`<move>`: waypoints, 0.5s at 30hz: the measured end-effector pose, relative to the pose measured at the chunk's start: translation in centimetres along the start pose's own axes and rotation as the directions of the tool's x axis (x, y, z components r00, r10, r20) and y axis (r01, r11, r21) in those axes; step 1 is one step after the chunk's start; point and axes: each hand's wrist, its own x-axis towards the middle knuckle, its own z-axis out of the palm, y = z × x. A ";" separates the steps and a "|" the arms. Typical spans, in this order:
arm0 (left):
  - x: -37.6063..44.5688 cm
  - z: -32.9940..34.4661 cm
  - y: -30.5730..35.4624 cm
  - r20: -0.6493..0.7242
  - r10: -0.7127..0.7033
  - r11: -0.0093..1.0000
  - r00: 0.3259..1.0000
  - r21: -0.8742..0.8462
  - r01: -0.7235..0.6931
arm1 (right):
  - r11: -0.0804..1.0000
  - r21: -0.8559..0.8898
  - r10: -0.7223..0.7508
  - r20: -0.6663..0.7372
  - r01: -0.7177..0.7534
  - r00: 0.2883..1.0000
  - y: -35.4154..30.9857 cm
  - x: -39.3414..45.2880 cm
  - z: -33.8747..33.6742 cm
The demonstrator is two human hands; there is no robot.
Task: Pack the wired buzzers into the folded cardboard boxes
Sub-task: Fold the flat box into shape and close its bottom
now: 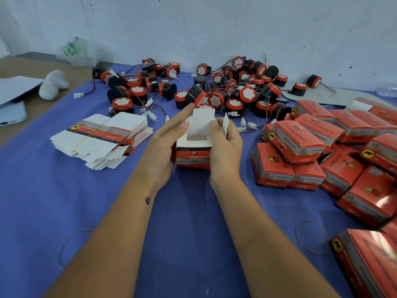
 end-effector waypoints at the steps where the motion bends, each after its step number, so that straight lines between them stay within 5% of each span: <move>1: 0.0 0.1 -0.1 0.000 0.003 1.000 1.000 -0.003 -0.003 | 1.000 0.006 0.001 -0.016 -0.001 1.000 0.0 0.0 0.0; 8: 0.2 0.1 -0.5 -0.026 0.038 0.997 0.999 0.061 -0.037 | 0.999 0.008 -0.049 -0.024 0.050 0.998 -0.2 -0.2 0.0; 12: 0.4 0.4 -0.8 -0.173 0.005 0.997 0.985 0.080 0.009 | 0.991 -0.061 -0.116 0.072 0.121 0.991 -0.2 -0.4 -0.1; 15: 0.5 0.5 -0.8 -0.258 -0.054 0.993 0.965 0.086 0.079 | 0.996 0.089 -0.016 0.185 0.000 0.983 -0.3 -0.4 -0.3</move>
